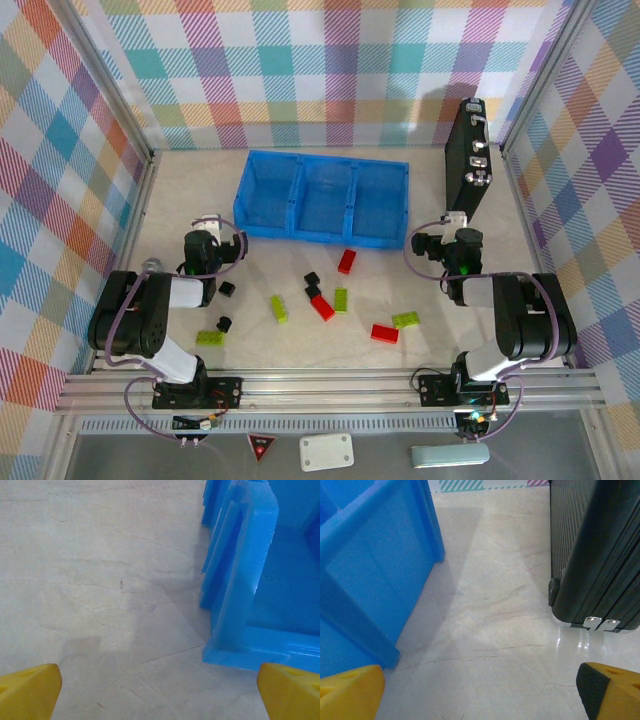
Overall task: Sort the legos into containers by color
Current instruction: Pick up the lego from the middle-left of the table.
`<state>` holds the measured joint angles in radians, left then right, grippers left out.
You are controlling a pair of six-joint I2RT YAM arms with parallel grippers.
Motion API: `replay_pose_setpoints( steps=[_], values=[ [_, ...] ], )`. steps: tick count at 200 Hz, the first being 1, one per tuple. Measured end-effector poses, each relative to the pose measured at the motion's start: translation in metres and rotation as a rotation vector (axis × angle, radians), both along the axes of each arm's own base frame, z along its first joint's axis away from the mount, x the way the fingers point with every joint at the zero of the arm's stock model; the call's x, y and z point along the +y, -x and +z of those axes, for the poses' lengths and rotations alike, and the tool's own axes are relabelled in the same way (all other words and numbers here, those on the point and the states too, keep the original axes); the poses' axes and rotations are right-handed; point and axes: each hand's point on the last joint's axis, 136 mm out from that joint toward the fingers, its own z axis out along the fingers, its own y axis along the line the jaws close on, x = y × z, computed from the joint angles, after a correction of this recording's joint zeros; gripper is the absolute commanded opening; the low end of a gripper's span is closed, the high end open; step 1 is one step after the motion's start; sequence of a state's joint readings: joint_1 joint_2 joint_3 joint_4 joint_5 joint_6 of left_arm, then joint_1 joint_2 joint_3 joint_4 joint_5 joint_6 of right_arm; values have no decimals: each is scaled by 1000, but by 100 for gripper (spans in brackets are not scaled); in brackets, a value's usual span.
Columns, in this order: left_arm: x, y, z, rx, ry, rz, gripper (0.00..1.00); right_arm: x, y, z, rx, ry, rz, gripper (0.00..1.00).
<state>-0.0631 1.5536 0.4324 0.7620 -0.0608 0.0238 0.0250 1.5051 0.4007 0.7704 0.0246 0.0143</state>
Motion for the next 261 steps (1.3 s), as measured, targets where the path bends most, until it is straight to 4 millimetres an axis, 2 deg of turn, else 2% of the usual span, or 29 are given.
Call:
replay_pose_setpoints(
  steps=[71, 111, 133, 155, 200, 237, 261],
  values=[
    [5, 2, 33, -15, -14, 37, 100, 0, -3, 29, 24, -13, -5, 99],
    [7, 5, 49, 29, -12, 61, 100, 3, 11, 30, 133, -38, 0, 99],
    [8, 2, 56, 84, 5, 85, 100, 7, 20, 38, 200, -76, 5, 99],
    [8, 4, 56, 140, 26, 100, 100, 11, 32, 47, 256, -120, 4, 100],
    [7, 25, 39, 318, 92, 146, 100, 23, 64, 53, 381, -233, 9, 96],
    [-5, 35, 47, 417, 141, 127, 100, 32, 91, 45, 507, -324, -3, 92],
    [-17, 49, 38, 498, 171, 102, 100, 42, 107, 35, 595, -363, 0, 88]
  ],
)
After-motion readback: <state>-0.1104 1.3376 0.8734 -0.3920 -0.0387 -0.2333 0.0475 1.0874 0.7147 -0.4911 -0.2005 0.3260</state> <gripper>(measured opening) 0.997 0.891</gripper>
